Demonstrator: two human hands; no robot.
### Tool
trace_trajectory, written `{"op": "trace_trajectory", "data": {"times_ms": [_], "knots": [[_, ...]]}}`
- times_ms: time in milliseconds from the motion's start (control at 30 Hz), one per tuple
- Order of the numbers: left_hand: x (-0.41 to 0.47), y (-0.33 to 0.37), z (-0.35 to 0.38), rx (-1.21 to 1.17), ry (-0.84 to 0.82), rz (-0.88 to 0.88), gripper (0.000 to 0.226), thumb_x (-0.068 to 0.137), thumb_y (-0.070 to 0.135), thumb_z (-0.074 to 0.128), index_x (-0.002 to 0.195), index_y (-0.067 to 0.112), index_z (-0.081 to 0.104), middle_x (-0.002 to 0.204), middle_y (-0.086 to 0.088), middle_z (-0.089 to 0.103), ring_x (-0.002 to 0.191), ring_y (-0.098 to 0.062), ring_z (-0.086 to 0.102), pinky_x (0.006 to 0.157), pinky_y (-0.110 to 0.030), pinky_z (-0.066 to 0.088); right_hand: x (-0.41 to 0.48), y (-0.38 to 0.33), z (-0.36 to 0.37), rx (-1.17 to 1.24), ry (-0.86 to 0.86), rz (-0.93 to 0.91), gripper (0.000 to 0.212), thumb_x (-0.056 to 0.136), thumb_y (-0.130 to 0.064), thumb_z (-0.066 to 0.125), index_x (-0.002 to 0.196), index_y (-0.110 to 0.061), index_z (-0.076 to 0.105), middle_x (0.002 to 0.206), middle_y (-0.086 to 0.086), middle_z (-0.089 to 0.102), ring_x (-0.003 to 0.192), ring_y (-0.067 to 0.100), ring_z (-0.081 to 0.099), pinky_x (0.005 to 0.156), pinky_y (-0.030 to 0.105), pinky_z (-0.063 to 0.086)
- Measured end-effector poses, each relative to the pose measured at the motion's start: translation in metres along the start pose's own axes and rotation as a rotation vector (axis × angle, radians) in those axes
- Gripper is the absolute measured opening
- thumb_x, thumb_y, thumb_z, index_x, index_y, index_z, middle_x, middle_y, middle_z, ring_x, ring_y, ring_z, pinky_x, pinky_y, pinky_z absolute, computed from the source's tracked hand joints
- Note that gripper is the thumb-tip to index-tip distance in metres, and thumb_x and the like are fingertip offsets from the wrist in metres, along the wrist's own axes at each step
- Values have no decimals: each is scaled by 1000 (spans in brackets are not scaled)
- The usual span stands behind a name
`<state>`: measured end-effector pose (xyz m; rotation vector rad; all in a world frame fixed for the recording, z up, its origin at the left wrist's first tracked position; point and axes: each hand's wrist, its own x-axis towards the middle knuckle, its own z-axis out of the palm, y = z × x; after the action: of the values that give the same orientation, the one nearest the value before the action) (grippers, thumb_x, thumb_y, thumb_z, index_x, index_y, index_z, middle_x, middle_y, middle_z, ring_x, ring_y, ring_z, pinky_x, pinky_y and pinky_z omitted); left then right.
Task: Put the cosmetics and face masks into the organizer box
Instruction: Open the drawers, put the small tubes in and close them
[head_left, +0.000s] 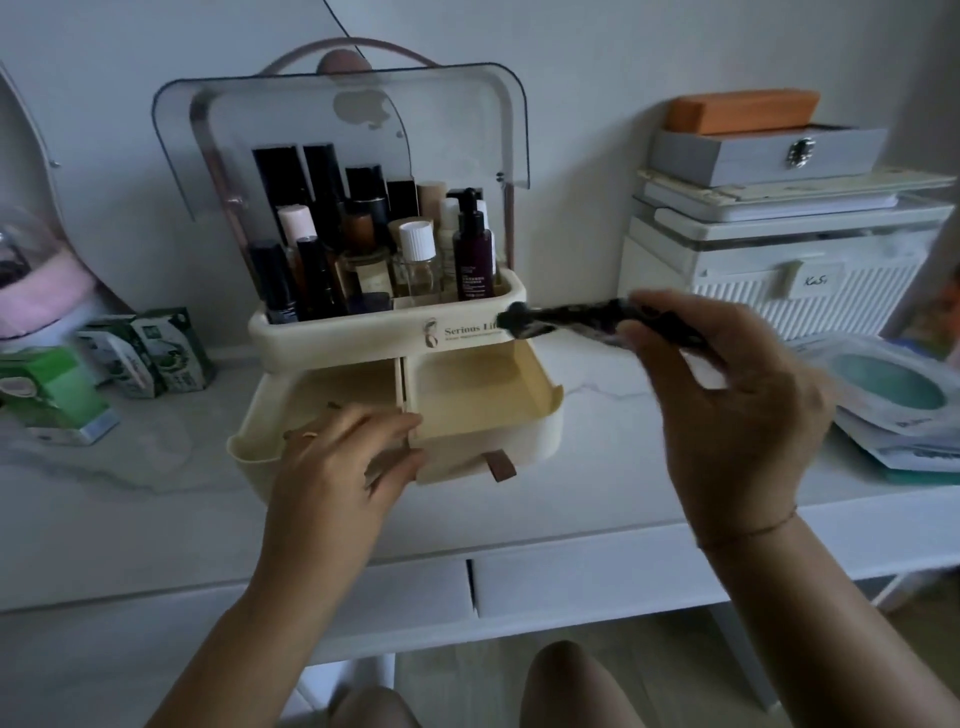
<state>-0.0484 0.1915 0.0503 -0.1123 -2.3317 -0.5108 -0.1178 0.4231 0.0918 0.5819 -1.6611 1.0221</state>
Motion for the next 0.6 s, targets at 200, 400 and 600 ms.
{"op": "trace_trajectory", "data": {"times_ms": [200,400,600], "knots": [[-1,-2,-1,-87,0,8,22,74,5,76,95,11,75,85,4,69,77,-20,65,72,-46,53,-8,-24,56,-10,-496,-35,10,80,-17,72,88,-12,76,88,2,75,82,24,68,66,39,54],[-1,-3,-4,-97,5,32,20,76,7,74,95,11,75,83,3,69,73,-16,64,69,-42,54,-6,-16,77,20,-814,41,18,86,-26,65,99,-18,74,103,-2,73,97,16,64,82,32,54],[1,-4,-5,-120,13,42,18,81,16,67,95,12,76,80,4,69,70,-12,63,66,-35,53,-12,23,56,77,-540,207,15,86,-29,64,93,-20,74,92,-12,70,82,9,65,75,21,50]]}}
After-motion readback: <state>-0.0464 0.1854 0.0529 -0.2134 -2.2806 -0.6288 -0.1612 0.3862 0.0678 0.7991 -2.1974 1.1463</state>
